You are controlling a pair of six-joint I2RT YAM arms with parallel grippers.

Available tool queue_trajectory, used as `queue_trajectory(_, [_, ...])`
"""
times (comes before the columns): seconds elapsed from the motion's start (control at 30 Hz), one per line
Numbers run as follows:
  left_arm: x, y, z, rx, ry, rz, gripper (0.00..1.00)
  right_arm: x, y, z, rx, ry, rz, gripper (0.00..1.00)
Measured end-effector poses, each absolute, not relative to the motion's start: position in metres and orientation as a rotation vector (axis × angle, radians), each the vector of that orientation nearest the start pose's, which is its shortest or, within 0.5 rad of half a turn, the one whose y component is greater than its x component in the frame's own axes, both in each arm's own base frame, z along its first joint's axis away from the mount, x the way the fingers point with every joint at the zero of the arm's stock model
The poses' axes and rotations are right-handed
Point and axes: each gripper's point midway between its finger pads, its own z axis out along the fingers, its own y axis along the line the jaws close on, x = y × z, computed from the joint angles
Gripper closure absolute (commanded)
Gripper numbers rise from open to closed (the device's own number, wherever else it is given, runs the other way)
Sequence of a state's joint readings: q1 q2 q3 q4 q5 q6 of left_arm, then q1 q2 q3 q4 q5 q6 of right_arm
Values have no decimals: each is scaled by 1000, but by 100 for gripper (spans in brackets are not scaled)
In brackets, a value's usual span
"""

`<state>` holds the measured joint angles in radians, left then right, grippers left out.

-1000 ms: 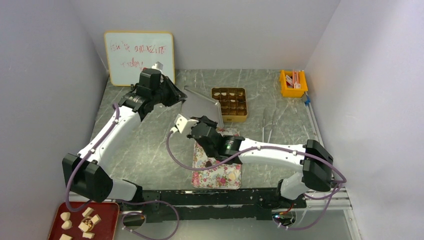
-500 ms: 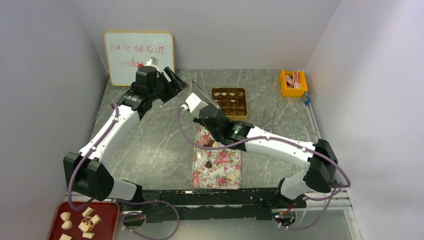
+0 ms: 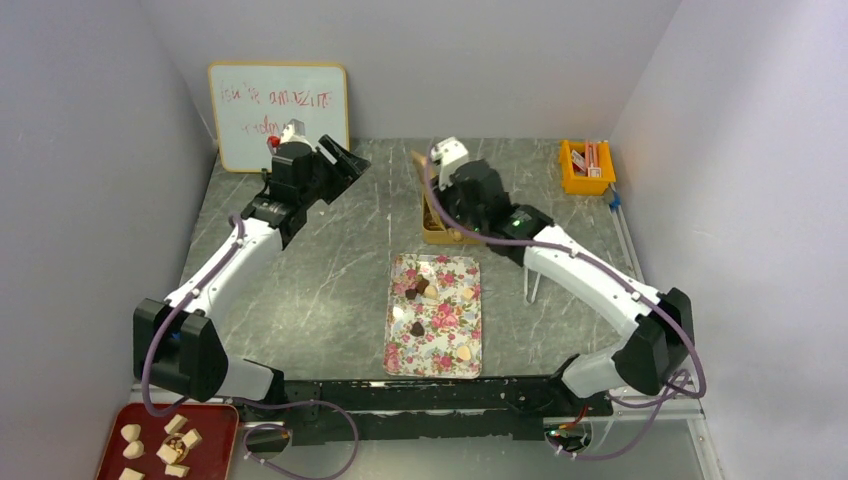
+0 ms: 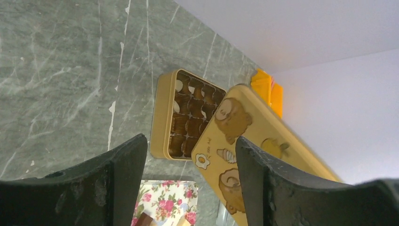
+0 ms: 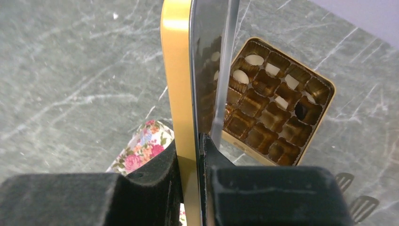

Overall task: Pack the chocolate
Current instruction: Pick up the box lid from the center of the board.

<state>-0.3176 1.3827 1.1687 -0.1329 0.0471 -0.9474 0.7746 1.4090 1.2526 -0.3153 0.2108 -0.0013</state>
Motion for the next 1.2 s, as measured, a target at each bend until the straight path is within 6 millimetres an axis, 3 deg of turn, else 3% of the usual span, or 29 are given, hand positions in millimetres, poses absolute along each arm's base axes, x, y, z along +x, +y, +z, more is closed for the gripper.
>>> queue_trajectory(0.27, [419, -184, 260, -592, 1867, -933, 38, 373, 230, 268, -259, 2018, 653, 100])
queue_trajectory(0.47, [433, -195, 254, -563, 1833, -990, 40, 392, 209, 287, -13, 1948, 1006, 100])
queue_trajectory(0.6, [443, -206, 235, -535, 1859, -1022, 40, 397, 206, 275, 90, 1932, 1218, 100])
queue_trajectory(0.9, [454, -227, 192, -483, 1935, -1089, 37, 404, 219, 218, 225, 2016, 1572, 100])
queue_trajectory(1.03, [459, -239, 185, -440, 1942, -1138, 34, 406, 220, 218, 222, 1995, 1661, 100])
queue_trajectory(1.2, [463, -258, 184, -369, 1936, -1212, 31, 405, 222, 232, 184, 1939, 1739, 100])
